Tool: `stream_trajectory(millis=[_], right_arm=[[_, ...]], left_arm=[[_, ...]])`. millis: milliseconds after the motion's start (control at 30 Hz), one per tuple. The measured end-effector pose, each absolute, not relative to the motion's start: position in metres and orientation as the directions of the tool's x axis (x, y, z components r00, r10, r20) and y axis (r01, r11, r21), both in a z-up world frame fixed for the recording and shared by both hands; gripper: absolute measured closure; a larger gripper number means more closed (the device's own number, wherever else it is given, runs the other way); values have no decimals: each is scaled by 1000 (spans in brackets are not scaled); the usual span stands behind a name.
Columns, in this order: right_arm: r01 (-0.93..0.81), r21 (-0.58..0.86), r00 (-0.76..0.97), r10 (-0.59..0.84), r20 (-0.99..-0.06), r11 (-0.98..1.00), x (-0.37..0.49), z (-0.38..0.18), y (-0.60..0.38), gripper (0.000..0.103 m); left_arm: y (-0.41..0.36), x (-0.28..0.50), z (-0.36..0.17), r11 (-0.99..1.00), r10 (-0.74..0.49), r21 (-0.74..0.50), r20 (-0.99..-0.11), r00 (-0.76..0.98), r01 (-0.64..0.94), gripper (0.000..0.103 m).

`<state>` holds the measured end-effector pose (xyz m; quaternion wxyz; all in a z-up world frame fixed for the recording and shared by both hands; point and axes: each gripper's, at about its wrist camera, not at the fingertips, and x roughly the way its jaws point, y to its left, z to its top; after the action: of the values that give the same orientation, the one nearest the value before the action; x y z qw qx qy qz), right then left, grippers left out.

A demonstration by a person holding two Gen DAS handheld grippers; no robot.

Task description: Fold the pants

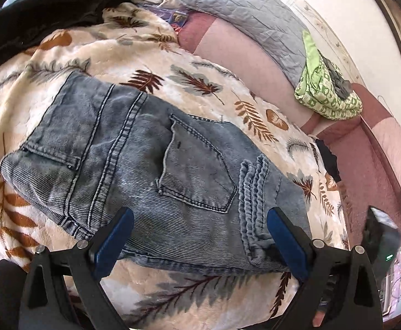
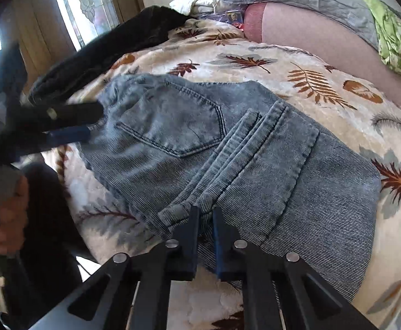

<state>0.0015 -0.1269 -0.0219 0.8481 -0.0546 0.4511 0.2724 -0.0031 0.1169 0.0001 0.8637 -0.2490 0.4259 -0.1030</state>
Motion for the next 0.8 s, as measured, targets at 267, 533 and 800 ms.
stream_trajectory(millis=[267,533,800], right_arm=[[-547,258,367,505,-781,797,-11,-49,-125,88],[-454,501,384,669,-636,737,-18,-31,-176,39],[-203,698,500,686,-529,686,-39,-37,-285,39]], left_arm=[[102,8,8,865,-398,-502,-676,620,7,6],[33,33,36,879,-448,-454,-679,582,147,6],[-43,48,-38,965,-200,-104,-885,420,241,6]])
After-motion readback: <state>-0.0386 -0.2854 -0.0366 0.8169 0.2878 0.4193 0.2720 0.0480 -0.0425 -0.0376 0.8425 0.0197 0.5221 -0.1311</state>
